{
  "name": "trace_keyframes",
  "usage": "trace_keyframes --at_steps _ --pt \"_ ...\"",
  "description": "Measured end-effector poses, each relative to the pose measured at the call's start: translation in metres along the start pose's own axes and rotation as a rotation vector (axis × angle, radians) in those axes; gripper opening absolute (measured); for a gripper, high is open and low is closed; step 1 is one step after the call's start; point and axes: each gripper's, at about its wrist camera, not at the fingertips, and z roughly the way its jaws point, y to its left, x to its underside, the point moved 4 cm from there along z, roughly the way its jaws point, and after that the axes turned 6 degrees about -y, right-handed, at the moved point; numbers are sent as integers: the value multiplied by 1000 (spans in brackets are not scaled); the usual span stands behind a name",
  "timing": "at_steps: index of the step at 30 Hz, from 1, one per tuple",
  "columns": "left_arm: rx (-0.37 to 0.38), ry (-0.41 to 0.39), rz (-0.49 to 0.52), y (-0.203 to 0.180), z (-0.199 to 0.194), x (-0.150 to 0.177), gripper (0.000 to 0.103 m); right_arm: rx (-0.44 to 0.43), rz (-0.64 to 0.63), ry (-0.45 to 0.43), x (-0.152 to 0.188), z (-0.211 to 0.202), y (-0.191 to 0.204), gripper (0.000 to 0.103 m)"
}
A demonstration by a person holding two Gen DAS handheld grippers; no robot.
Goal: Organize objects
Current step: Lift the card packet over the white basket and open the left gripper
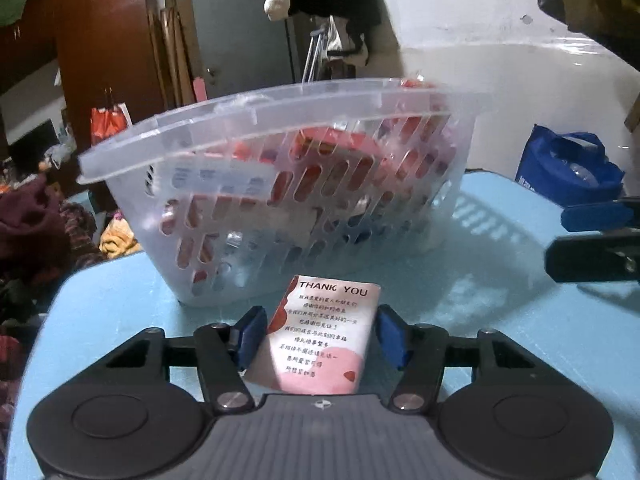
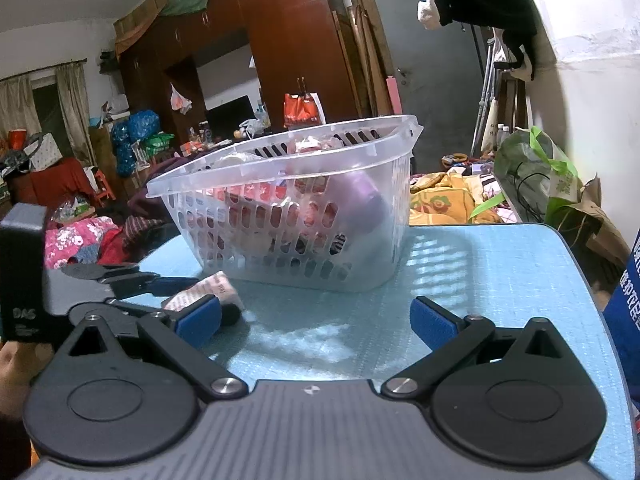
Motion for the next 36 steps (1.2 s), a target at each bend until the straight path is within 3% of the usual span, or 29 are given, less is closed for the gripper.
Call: trace_keyframes --at_steps 7,11,15,19,22,26,28,29,32,35,36 --pt "10 -81 -17 -5 -30 -10 62 -2 -35 7 0 2 11 103" --pt "11 -160 -17 -6 -56 -29 62 -3 -52 -33 -16 -5 21 103" --pt "20 -238 -70 12 -74 -76 62 11 -101 -142 -59 -18 38 103" --pt "-15 -261 -139 38 -56 -133 62 44 -183 -265 -115 -15 51 103" --pt "-35 -208 -195 57 -25 -157 62 99 -201 -213 -142 14 49 103" --pt "-53 -185 -228 73 4 -162 63 127 -209 -128 -149 54 42 103" --pt "-38 -173 -261 84 17 -159 71 149 -223 -95 -146 70 40 103" --pt "-32 -150 -275 87 24 -155 83 156 -228 -81 -143 76 40 103" --pt "-55 -164 -276 97 25 -141 87 148 -223 -55 -131 80 38 103" --pt "-58 -206 -279 103 9 -133 103 118 -209 -58 -125 72 40 103" --pt "-53 -211 -276 103 3 -131 103 115 -208 -48 -123 69 41 103"
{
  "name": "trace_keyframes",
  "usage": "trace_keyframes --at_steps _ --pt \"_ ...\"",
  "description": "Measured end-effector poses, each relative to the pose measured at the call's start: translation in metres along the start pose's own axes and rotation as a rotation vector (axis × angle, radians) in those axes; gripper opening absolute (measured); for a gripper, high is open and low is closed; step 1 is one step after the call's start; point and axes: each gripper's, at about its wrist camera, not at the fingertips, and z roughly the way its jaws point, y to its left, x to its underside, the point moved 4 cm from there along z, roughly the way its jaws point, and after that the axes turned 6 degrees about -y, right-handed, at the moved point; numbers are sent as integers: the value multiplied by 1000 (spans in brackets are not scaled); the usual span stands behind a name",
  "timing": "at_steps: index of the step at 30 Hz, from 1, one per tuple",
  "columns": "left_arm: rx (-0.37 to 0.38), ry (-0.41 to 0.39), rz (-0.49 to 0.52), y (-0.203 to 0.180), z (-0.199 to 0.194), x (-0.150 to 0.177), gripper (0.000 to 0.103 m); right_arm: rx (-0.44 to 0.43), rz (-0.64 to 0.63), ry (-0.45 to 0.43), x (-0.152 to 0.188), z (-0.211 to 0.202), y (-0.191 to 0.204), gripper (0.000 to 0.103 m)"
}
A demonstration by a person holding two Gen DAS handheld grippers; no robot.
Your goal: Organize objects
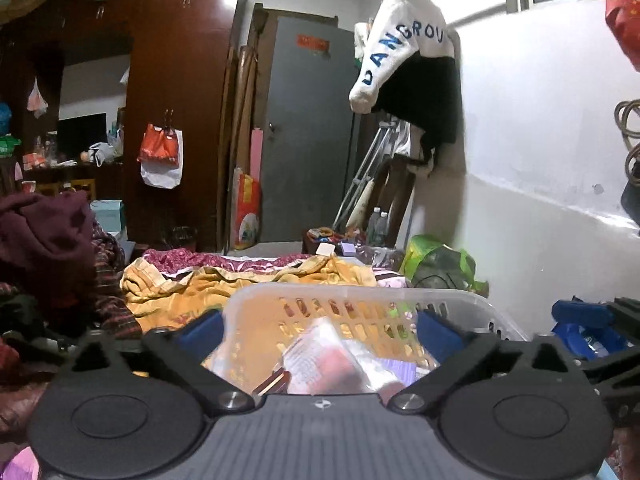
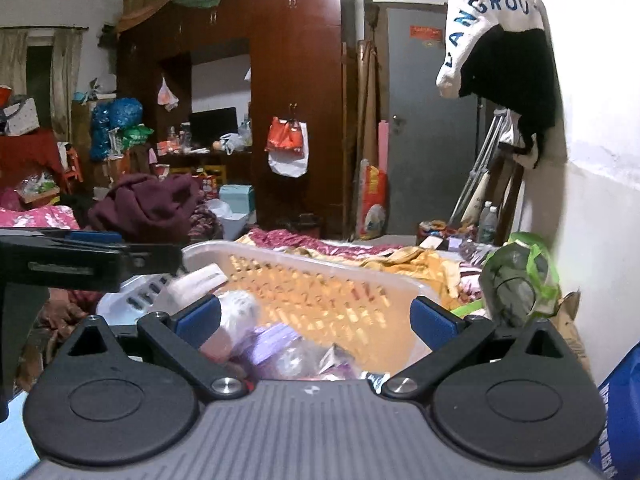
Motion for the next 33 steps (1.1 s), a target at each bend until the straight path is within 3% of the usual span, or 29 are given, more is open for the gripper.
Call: trace_keyframes --at_steps 3,6,12,19,33 --pt "26 -7 43 -3 -14 3 103 36 -62 2 0 -7 8 103" --pt "-15 24 108 -13 -24 8 103 104 -116 -18 1 -15 14 103" --pt "2 92 129 -24 -39 18 103 163 -92 39 16 -34 23 103" --pt "-23 132 122 -22 -36 23 103 106 -4 69 8 -29 3 103" --pt "-37 185 82 -21 -27 36 103 150 50 96 14 -32 -6 103"
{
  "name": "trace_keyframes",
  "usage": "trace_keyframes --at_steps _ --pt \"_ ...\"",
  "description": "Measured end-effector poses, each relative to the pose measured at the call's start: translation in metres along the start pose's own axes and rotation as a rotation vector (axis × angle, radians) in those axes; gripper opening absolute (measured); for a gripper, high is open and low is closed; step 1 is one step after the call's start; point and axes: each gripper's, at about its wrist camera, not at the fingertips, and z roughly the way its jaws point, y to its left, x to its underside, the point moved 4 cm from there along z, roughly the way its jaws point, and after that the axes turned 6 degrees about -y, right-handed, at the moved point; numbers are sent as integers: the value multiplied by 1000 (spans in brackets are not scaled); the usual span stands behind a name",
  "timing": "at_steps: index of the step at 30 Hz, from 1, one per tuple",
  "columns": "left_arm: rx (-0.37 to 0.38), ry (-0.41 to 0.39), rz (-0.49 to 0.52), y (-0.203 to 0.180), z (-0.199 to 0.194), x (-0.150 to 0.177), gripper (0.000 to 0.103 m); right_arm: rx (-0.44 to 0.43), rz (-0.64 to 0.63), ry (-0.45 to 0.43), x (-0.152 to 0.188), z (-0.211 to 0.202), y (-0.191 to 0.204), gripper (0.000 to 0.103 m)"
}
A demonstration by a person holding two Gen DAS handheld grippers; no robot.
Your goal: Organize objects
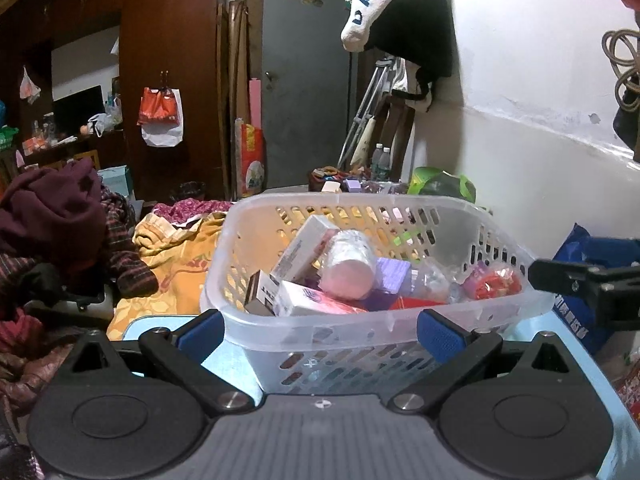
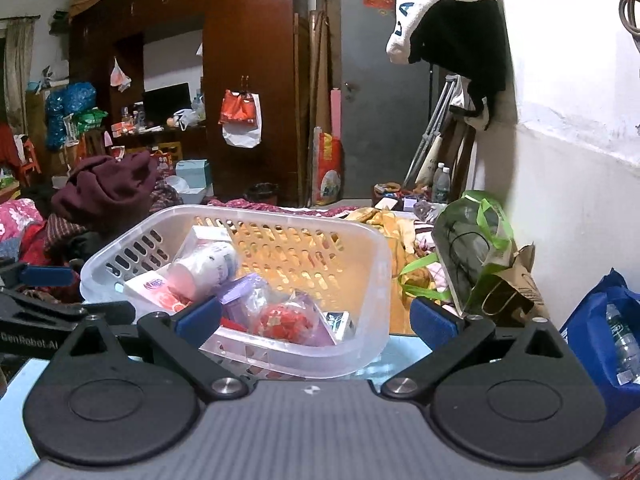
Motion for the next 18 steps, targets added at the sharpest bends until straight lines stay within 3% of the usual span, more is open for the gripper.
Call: trace_keyframes --at_steps 18 --pt "-10 -2 3 -7 1 0 103 -15 5 25 6 6 1 103"
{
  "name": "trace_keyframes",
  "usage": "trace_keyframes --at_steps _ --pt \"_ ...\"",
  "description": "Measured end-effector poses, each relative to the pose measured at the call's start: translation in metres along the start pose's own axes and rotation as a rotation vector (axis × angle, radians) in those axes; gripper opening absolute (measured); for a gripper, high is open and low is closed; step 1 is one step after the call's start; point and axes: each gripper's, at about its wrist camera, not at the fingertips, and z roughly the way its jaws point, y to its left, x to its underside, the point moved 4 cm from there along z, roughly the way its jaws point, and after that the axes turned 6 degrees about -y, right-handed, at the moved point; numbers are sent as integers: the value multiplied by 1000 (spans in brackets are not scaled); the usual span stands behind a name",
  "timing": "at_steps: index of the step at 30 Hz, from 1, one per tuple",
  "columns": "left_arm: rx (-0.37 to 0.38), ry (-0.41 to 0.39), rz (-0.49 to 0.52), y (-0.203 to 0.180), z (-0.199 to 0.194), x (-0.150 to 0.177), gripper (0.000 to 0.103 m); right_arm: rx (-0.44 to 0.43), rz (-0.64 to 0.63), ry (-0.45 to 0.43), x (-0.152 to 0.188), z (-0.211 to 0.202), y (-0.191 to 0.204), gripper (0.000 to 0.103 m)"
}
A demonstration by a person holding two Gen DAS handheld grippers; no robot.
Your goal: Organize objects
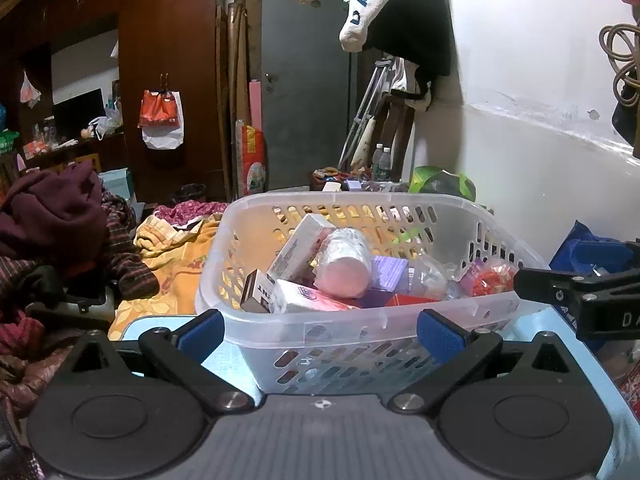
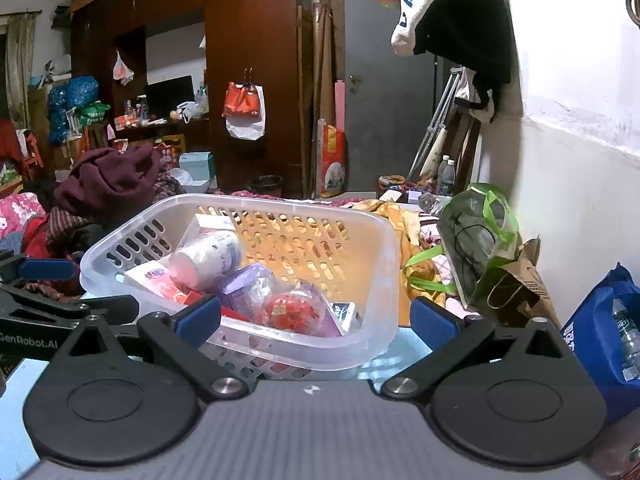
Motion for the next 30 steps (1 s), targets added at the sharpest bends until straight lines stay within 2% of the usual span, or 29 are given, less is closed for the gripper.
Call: trace_keyframes --at_steps 30 --pt "-9 -23 -2 -1 0 1 103 -2 20 14 5 1 -5 103"
